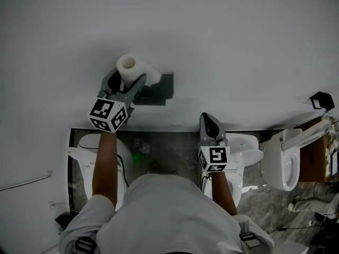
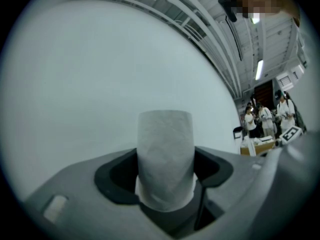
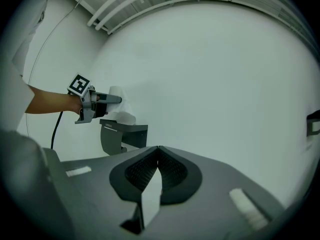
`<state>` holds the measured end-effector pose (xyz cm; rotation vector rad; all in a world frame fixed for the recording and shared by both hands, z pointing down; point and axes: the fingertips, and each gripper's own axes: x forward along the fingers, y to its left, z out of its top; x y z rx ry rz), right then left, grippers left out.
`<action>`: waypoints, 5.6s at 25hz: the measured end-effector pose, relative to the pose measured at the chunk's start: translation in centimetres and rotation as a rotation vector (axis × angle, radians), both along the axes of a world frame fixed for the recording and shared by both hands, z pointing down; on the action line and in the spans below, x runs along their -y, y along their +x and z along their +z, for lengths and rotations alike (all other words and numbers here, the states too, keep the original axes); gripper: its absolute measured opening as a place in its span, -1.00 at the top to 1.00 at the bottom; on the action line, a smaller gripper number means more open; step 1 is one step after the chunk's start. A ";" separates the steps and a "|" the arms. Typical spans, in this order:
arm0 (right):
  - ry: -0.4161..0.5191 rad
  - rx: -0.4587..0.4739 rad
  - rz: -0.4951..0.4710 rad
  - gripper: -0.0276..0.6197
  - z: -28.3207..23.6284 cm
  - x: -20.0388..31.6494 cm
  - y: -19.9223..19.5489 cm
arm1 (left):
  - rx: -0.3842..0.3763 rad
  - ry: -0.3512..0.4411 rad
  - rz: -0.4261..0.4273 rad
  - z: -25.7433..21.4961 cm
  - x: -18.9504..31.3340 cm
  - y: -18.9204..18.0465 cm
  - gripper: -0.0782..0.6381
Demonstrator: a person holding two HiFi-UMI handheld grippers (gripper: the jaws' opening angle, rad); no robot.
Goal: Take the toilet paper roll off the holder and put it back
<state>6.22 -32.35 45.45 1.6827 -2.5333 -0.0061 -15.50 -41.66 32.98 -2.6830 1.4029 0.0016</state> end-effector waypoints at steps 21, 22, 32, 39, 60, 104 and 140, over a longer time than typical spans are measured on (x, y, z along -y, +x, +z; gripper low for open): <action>-0.015 -0.001 0.025 0.92 0.7 0.3 0.4 | 0.004 -0.045 -0.021 3.8 0.9 -0.2 -0.10; -0.017 -0.002 0.025 0.92 0.8 0.3 0.4 | 0.006 -0.046 -0.023 4.0 1.0 -0.2 -0.10; -0.020 -0.002 0.021 0.92 0.9 0.5 0.2 | 0.018 -0.047 -0.037 4.8 1.2 -0.5 -0.10; -0.019 -0.006 0.022 0.92 0.9 0.5 0.5 | 0.015 -0.052 -0.049 5.1 1.2 -0.6 -0.11; -0.026 -0.020 0.015 0.92 0.7 0.1 0.5 | -0.022 -0.077 -0.045 5.2 1.5 -0.8 -0.11; -0.033 -0.021 -0.048 0.92 0.2 -1.0 -1.5 | -0.058 -0.095 -0.162 6.1 -9.6 -4.7 0.33; -0.040 0.016 -0.079 0.91 0.9 -1.1 -2.7 | -0.088 -0.117 -0.262 8.3 -11.7 -7.4 0.78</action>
